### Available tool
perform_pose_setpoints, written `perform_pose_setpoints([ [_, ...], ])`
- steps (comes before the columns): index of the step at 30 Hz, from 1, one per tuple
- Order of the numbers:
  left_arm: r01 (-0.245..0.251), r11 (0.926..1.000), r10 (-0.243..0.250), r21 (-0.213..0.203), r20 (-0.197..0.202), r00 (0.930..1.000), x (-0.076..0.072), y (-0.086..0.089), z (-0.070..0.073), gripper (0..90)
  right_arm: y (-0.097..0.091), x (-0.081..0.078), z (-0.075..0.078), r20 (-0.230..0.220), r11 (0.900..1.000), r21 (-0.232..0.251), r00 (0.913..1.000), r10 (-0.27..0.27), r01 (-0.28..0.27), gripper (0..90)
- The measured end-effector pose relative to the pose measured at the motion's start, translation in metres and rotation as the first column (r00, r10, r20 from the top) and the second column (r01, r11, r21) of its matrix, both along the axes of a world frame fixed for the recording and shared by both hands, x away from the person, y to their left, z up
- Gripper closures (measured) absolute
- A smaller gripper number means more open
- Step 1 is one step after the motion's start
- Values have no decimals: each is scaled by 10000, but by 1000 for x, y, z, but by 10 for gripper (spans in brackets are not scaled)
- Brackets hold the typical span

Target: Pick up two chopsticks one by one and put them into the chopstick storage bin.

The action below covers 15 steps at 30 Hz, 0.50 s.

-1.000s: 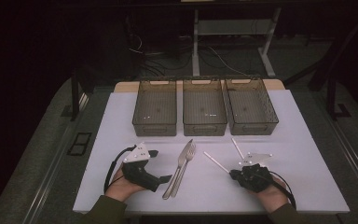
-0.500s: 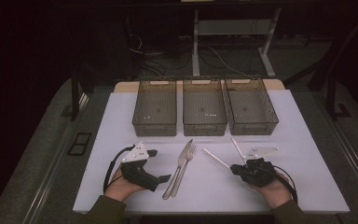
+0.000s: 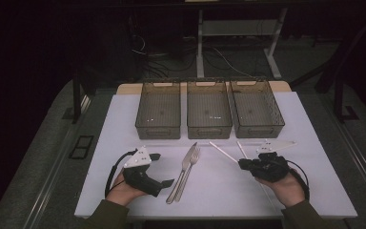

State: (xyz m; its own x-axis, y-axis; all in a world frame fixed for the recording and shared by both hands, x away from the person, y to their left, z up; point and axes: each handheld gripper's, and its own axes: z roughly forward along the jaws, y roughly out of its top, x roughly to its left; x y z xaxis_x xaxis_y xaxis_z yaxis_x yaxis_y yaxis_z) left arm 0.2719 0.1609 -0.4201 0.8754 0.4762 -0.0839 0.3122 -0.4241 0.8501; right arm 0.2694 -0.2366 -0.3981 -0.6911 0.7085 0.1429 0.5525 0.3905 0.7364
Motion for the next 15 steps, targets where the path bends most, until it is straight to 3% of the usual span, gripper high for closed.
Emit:
perform_pose_setpoints([
  [15,216,9997,-215,75,-43,9998,-2,0,-5,0,16,24,24,271,9987,431,9992,278,-289,850],
])
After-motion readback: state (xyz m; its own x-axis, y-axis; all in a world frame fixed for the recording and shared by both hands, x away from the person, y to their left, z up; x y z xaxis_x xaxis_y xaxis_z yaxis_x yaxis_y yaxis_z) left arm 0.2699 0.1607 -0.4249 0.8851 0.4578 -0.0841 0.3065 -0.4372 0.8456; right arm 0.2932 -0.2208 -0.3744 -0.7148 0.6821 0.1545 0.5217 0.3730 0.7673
